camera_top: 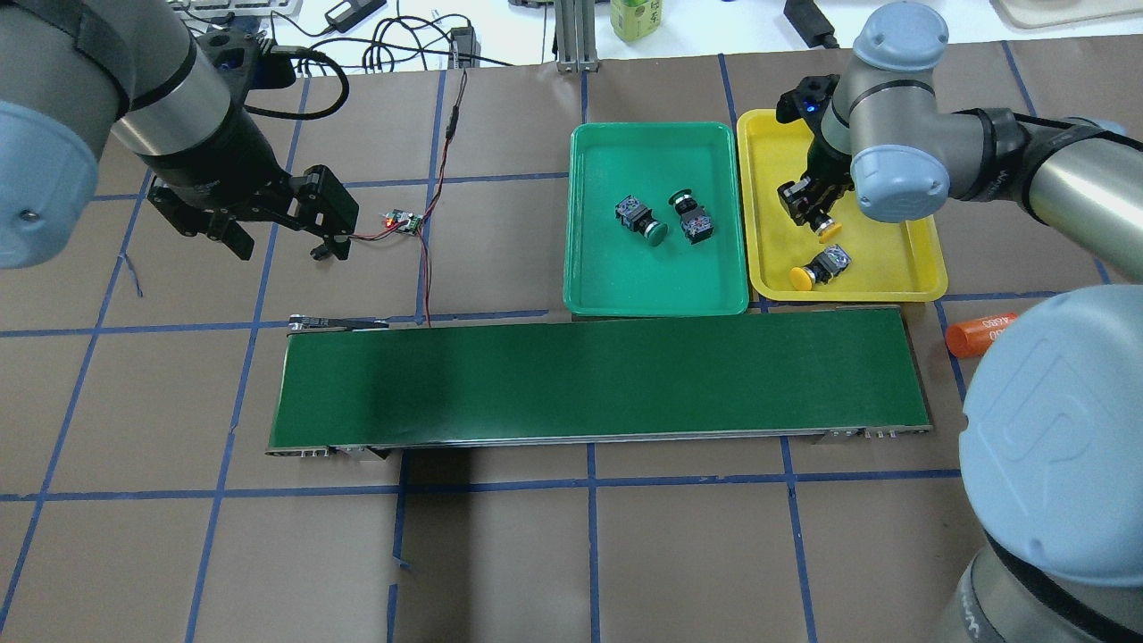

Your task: Sort buttons by color to trays

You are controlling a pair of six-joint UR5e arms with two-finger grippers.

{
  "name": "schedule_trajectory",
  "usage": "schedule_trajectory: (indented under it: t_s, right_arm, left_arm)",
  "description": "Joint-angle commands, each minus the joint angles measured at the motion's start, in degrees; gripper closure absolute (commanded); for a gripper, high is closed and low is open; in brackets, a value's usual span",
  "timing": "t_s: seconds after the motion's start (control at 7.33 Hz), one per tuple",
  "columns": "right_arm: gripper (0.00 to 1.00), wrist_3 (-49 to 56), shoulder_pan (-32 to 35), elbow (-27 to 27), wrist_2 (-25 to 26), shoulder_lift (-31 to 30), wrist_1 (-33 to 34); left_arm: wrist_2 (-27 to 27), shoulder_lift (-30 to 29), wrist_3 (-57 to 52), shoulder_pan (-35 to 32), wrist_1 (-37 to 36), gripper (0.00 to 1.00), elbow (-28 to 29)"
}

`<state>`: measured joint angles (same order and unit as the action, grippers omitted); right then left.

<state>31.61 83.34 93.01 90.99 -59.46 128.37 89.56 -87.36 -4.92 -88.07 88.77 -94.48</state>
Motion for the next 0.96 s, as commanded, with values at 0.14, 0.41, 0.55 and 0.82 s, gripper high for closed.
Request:
schedule_trajectory:
  t_s: [0.14, 0.41, 0.55, 0.82]
  right_arm:
    - [0.01, 2.58, -0.72, -0.64, 0.76, 0.49, -0.14]
    - [0.0, 2.06, -0.46, -0.03, 0.95, -2.04, -0.93]
    - [0.0, 0.92, 0.06, -0.03, 0.95, -4.93, -5.2]
    - [0.0, -4.86, 3.12, -0.11, 1.03, -10.29, -11.18]
  left_arm:
    - [0.0, 0.0, 0.0, 0.0, 0.0, 0.0, 0.09]
    - [-0.09, 0.0, 0.0, 0.0, 0.0, 0.0, 0.18]
    - [-0.09, 0.0, 0.0, 0.0, 0.0, 0.0, 0.44]
    - [-0.09, 0.0, 0.0, 0.0, 0.0, 0.0, 0.7]
